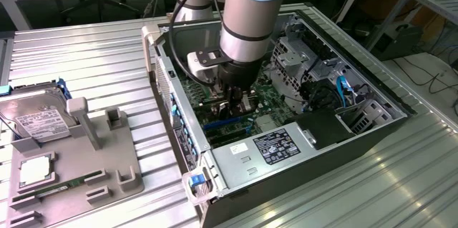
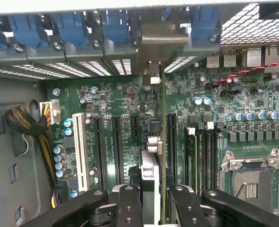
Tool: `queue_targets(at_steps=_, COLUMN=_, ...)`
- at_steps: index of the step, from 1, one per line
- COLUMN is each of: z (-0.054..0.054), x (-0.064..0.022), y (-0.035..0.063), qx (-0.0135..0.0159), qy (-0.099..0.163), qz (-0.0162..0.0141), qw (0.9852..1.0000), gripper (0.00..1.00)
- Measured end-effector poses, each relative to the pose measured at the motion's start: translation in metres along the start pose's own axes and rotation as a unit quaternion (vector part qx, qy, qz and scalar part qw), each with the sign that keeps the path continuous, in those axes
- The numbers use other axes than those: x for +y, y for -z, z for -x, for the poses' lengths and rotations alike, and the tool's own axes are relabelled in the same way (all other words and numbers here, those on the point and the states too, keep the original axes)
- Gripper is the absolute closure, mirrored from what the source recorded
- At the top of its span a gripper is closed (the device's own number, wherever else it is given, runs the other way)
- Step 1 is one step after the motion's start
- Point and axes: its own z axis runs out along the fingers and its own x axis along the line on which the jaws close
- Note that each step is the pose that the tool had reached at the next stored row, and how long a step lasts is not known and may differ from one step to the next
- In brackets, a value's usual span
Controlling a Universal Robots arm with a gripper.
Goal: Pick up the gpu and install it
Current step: 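Insert the gpu into the slot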
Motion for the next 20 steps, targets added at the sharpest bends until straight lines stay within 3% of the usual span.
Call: queue_targets(at_steps=20, z=0.0001, x=-0.0026, y=-0.0024, qx=-0.0005, qy=0.000, qz=0.0011, qw=1.0000, gripper=0.72)
